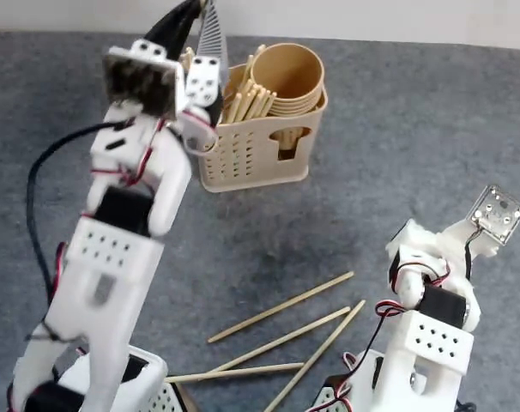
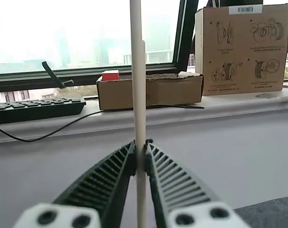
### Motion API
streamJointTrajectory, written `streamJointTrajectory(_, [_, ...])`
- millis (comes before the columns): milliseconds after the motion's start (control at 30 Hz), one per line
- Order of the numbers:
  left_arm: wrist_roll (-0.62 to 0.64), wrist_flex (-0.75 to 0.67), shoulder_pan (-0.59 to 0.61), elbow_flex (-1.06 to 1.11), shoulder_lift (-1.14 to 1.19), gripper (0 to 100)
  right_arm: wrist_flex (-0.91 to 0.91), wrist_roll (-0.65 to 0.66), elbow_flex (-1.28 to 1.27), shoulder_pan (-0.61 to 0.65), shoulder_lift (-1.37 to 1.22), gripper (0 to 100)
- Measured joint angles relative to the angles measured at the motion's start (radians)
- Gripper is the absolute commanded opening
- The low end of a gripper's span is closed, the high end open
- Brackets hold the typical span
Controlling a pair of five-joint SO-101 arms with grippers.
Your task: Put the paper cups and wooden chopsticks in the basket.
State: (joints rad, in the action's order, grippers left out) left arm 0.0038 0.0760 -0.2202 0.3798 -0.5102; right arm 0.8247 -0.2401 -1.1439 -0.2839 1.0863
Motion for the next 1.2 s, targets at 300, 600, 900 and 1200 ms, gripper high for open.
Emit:
streamJointTrajectory(300, [0.000,0.000,0.060,-0.034,0.173,1,0.000,0.041,0.000,0.002,0.000,0.9])
streamJointTrajectory(600, [0.000,0.000,0.071,-0.025,0.216,1,0.000,0.041,0.000,0.002,0.000,0.9])
streamJointTrajectory(900, [0.130,0.084,0.110,-0.012,0.221,13,0.000,0.043,0.000,0.002,0.000,0.9])
streamJointTrajectory(1200, [0.158,0.420,0.123,-0.190,0.221,13,0.000,0.049,0.000,0.002,0.000,0.9])
